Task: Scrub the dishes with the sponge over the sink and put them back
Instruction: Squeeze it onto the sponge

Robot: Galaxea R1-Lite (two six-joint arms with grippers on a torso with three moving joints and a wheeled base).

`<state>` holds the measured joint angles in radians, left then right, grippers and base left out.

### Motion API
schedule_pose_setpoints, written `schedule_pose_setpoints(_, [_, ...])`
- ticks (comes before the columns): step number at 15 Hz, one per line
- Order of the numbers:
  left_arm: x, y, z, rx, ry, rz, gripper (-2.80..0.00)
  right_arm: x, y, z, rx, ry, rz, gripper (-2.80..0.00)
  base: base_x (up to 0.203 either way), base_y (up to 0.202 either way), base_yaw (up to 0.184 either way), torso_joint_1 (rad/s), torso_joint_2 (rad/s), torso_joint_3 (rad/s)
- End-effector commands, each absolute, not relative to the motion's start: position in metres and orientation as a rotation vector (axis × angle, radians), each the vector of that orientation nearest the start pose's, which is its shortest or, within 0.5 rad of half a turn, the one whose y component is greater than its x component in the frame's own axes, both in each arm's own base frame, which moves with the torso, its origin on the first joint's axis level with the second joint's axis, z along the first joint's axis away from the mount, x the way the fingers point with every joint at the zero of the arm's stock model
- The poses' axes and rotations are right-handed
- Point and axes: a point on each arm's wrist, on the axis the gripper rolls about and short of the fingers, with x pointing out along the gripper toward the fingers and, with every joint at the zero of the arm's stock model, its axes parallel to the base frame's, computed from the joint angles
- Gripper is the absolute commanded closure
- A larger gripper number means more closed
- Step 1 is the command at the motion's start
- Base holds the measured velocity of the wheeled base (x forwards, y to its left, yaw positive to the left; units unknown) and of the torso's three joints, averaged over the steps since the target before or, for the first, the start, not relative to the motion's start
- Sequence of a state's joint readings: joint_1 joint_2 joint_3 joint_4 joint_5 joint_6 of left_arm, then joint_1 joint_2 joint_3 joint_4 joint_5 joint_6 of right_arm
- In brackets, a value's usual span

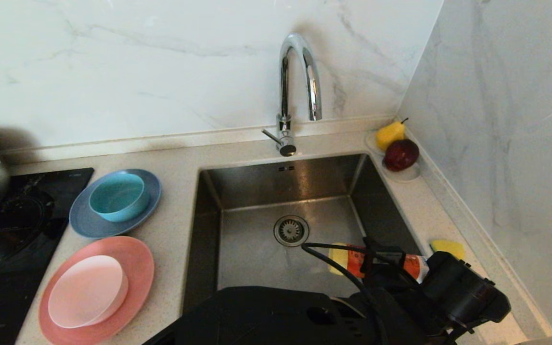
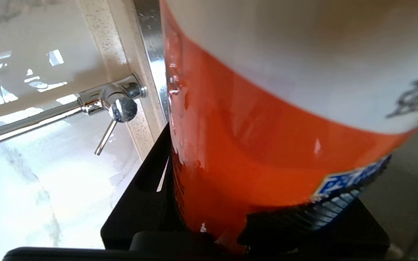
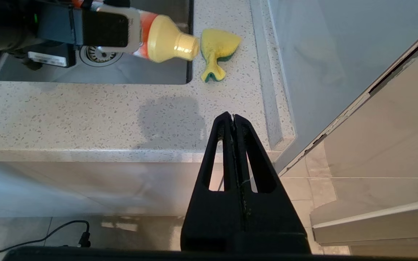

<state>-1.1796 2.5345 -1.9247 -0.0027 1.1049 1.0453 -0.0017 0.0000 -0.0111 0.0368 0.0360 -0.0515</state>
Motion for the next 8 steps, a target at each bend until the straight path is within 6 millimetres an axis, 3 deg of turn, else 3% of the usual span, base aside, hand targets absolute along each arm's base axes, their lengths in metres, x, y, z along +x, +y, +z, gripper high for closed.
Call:
schedule_pose_setpoints(1, [0.2124, -0.4621, 0.0764, 1.602, 0.203, -0.203, 0.0, -0.0237, 0.0009, 0.0751, -0.052, 0.025, 0.036, 0.0, 0.0, 0.0, 0.0, 0.0, 0.0, 0.0])
schedule_pose_setpoints(8, [0.2161, -0.4608, 0.0751, 1.636, 0.207, -0.2, 0.0, -0.0236, 0.0008, 0.0747, -0.052, 0.026, 0.035, 0.0, 0.0, 0.0, 0.0, 0.0, 0.0, 0.0])
